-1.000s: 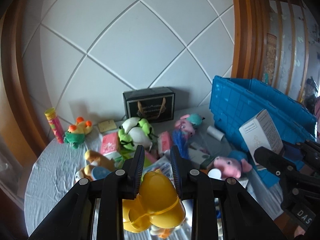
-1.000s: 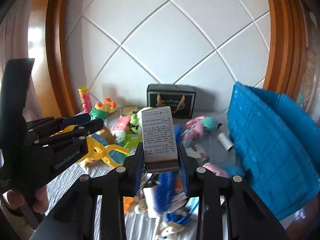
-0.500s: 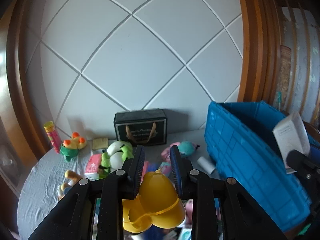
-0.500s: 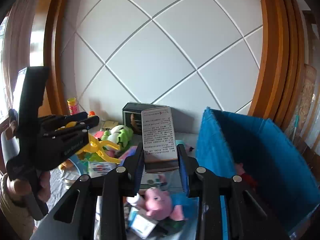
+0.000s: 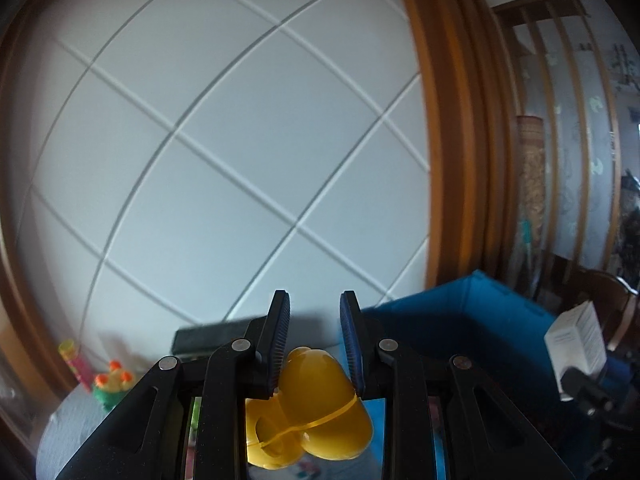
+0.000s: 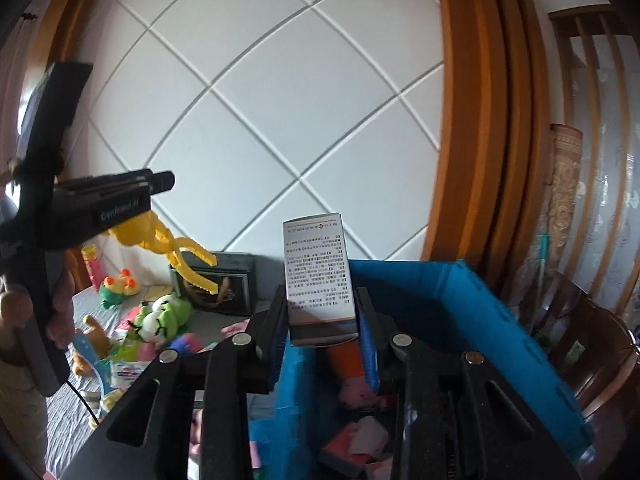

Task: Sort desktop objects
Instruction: 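Lift the yellow toy and white box and carry both over the crate, then open both tools to drop the yellow toy and white box into the crate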

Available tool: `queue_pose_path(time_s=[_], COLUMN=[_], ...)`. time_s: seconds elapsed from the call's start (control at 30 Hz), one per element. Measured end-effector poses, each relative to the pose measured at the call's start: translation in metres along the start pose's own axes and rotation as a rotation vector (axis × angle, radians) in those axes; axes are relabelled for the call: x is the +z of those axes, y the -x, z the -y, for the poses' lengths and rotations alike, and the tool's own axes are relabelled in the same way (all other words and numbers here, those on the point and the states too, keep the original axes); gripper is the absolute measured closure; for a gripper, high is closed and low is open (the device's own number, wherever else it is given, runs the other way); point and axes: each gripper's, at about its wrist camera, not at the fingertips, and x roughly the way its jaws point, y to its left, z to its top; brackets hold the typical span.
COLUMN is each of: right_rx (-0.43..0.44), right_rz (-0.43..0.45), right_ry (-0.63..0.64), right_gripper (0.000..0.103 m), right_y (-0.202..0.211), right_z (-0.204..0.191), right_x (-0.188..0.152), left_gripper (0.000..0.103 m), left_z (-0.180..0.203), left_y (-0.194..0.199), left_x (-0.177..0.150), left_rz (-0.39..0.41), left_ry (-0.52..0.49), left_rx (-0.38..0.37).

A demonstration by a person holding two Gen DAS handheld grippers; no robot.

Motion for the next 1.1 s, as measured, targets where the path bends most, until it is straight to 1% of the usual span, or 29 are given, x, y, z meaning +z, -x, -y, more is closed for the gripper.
queue_pose_path(time_s=[0.07,0.17,0.27,0.4,0.53,0.63,0.7,0.83,0.97,1.1], right_rx=[-0.020,-0.045,-0.044,-0.026,0.022,0.062,0.097,0.138,0.148,0.155], right_rz=[-0.002,-0.020,-0.042,-0.068,-0.084,-0.106,-0.129,-0.169,-0.205,-0.227], right_ry=[-0.010,-0.019,-0.017,0.007,0.021,0.028,0.030,0.041,0.037,0.030], right_gripper=[0.072,0.072,0.072,0.072,0.072,0.072,0.072,0.072,0.072,0.072], right_y=[-0.002,-0.005,-0.009,-0.011,-0.013,-0.018,-0.024,-0.029,-0.032,-0.032], right_z=[0.031,0.076,0.123,0.167,0.202,0.211,0.216,0.218,0.219,0.218], right_x=[0.004,0.004,0.000,-0.002,-0.013,-0.026,-0.037,-0.053,-0.068,-0.080], left_gripper=[0.077,0.078,0.078,0.078,0.079,0.079,0.079,0.079,0.079,0.080], left_z=[0.034,0.078,0.125,0.173,0.210,0.229,0.239,0.244,0.247,0.255], left_y=[-0.008,-0.019,-0.031,-0.040,-0.044,-0.044,-0.041,-0.035,-0.039,-0.047], left_x=[0.013,0.022,0.028,0.025,0.007,-0.011,-0.022,-0.041,-0.070,-0.092], left_rz=[-0.007,-0.020,-0.073,-0.147,-0.231,-0.293,-0.320,-0.375,-0.454,-0.481], left_ry=[-0.009,-0.003,0.016,0.026,0.022,0.014,0.009,0.028,0.041,0.057], left_rx=[-0.021,-0.045,-0.057,-0.047,-0.029,0.004,0.035,0.067,0.043,0.002])
